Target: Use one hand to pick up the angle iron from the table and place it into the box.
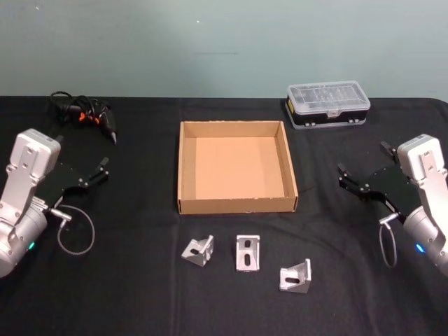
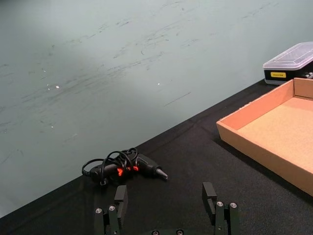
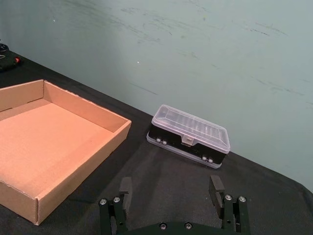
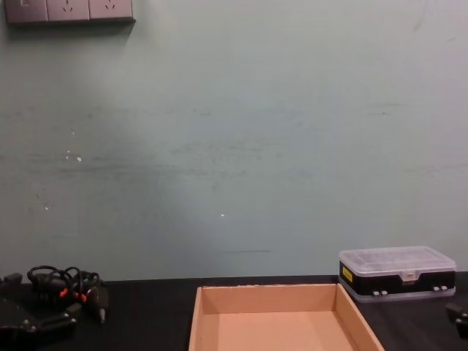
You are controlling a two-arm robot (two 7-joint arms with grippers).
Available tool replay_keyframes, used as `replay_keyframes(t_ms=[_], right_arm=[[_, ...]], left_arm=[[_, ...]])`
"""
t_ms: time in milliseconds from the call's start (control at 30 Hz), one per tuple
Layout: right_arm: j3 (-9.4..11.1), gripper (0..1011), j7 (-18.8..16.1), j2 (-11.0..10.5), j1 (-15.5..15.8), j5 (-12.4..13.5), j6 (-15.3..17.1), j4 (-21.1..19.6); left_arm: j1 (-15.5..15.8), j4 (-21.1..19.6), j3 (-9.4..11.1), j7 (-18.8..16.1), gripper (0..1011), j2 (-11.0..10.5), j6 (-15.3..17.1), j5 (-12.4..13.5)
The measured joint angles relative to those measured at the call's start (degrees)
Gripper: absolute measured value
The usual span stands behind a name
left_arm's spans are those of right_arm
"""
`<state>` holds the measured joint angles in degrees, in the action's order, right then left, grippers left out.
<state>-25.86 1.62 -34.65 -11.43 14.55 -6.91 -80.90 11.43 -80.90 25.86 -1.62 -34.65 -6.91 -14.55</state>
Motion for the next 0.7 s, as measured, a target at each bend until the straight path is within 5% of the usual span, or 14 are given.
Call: replay_keyframes(t_ms=[700], right_arm=[[0.0,1003,0.0,0.0,0.0,0.0,0.0,0.0]], left_arm=[[0.0,0.0,0.0,0.0,1000,0.0,0.0,0.0]])
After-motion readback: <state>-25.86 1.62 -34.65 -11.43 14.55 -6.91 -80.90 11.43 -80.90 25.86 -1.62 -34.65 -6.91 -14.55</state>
